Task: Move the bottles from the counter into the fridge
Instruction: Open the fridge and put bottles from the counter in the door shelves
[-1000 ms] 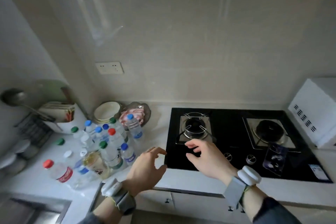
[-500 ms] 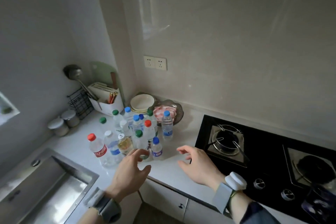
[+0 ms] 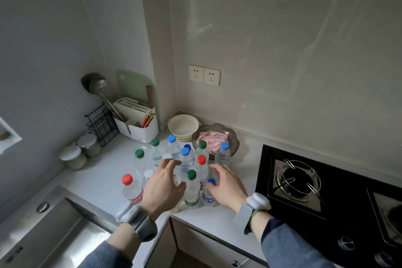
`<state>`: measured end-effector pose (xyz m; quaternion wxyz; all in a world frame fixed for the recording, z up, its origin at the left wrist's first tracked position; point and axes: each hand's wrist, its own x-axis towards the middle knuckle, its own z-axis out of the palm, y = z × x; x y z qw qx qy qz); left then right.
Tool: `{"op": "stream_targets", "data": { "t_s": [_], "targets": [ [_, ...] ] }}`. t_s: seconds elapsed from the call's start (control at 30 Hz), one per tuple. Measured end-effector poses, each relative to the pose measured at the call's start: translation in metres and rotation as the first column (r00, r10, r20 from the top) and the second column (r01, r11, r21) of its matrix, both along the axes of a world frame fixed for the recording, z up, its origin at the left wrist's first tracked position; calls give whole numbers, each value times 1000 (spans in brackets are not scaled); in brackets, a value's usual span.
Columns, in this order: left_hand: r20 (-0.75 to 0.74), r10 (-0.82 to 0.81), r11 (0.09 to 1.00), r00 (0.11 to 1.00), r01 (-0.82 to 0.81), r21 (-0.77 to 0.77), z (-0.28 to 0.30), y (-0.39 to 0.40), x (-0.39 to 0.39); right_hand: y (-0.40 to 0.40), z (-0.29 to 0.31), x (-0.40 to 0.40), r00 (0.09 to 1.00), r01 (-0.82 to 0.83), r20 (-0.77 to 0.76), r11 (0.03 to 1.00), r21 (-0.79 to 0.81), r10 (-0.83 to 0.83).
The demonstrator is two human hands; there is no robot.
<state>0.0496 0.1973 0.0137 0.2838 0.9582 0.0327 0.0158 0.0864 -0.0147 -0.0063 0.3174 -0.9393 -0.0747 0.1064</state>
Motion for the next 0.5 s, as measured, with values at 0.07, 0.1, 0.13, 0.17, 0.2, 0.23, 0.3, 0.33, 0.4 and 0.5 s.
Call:
{"op": "stream_targets", "data": {
  "t_s": [0.07,0.1,0.13,0.17,0.2,0.23,0.3,0.33,0.4,0.5],
  "targets": [
    [-34,-14,1000,999,14,-1,-8,12,3,17,-1,9,999,-36,27,999,8,36],
    [-53,-23,1000,998,22,-2,-14,19,5,27,-1,13,998,-61,32,998,5,61],
    [-62,-39,999,997,40,11,-17,19,4,31,-1,12,996,-86,35,996,2,85],
    [-77,-56,998,995,57,19,-21,23,6,39,-2,14,994,-105,37,994,-15,106],
    [-96,-72,997,993,74,15,-26,27,7,46,-3,16,992,-118,34,992,-34,119],
    [-105,-90,996,990,92,13,-30,29,9,51,-6,17,991,-126,29,991,-53,128],
    [-115,-110,994,987,112,10,-34,32,11,57,-9,16,991,-130,26,988,-78,132],
    [-122,-114,993,986,116,8,-37,35,13,60,-11,16,992,-124,28,988,-93,127],
    [-142,-115,993,983,117,7,-42,38,16,65,-12,16,993,-106,34,988,-113,110],
    [-146,-113,993,983,115,6,-47,41,18,67,-14,14,994,-81,64,990,-118,89]
  ]
}}
